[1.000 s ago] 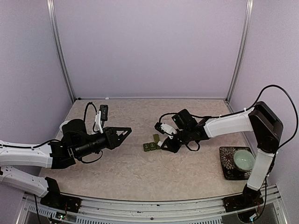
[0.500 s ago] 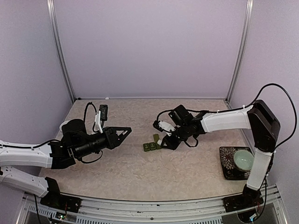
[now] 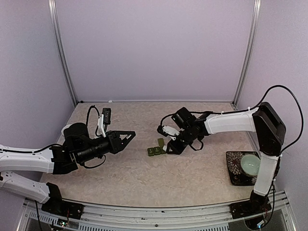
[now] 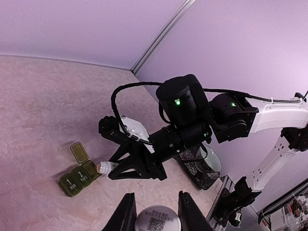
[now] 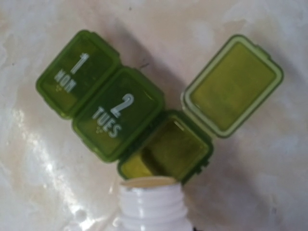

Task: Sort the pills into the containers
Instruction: Pour the pill into the compartment of the pill container.

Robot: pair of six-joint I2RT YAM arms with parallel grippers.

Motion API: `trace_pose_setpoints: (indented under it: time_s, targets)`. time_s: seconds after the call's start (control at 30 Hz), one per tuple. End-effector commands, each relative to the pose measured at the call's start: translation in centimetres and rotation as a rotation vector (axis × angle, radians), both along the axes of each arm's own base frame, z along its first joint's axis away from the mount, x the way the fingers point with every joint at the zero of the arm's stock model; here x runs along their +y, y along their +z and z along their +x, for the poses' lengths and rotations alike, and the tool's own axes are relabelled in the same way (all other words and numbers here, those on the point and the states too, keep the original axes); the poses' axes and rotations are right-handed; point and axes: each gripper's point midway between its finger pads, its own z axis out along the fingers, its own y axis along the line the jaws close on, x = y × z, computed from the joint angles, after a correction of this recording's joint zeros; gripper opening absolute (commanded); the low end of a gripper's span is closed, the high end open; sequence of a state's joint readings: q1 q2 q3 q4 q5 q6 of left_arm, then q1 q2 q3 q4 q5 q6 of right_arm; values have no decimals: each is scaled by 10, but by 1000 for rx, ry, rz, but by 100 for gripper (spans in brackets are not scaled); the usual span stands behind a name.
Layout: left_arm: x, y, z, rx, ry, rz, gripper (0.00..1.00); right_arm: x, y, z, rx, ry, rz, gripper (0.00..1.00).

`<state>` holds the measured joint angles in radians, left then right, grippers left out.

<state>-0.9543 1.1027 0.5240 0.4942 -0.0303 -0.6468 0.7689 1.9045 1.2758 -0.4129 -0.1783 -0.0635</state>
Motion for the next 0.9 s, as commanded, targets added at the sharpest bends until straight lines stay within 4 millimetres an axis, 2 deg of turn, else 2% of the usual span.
trace_pose_setpoints:
  time_s: [0.0, 0.3, 0.87]
  targets:
    - [1, 7, 1, -14, -2, -29, 28, -3, -2, 2, 26, -5, -38, 0]
    - [1, 8, 1, -14, -3, -34, 28, -1, 4, 3, 36, -2, -65, 0]
    - [3, 4, -1, -6, -1, -39, 28, 3, 2, 0, 84, -3, -122, 0]
